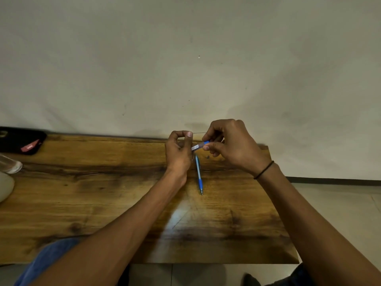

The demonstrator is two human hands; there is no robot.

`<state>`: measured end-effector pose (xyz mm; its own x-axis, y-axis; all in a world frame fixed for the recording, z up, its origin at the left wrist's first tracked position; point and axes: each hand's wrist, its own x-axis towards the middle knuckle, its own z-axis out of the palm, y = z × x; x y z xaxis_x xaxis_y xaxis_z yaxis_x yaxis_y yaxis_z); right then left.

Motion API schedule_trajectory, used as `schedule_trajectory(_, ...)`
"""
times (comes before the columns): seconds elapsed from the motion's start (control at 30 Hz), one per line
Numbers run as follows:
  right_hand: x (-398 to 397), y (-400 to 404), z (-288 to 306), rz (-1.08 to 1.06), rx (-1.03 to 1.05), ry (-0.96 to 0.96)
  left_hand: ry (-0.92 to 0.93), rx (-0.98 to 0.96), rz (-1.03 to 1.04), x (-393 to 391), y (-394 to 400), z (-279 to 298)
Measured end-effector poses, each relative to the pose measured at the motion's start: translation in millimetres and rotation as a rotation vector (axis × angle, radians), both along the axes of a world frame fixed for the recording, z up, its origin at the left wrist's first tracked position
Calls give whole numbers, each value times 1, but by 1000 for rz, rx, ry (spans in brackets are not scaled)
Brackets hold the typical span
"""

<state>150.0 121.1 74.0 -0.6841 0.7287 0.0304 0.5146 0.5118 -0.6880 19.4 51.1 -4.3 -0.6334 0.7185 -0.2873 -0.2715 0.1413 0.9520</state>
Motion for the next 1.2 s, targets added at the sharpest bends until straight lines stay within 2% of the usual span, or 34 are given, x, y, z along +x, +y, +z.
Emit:
schedule_trajectory(0.3, -1, -4, 7, 40, 142, -146, -10, 11, 5, 2, 0, 0)
schedule_trajectory(0.67, 8, -14, -4, -54, -51, 106, -21, 29, 3, 3, 0, 1)
schedule_trajectory(0.87, 8, -14, -5, -49, -55, 87, -38, 10, 16, 4, -1, -1)
schedule_trajectory(1.07, 6, -15, -6, -28, 54, -26, 42, 31, 14, 4, -1, -4)
schedule_trajectory(1.2, 7, -15, -6, -30, 35, -18, 42, 31, 7, 6, -2, -4)
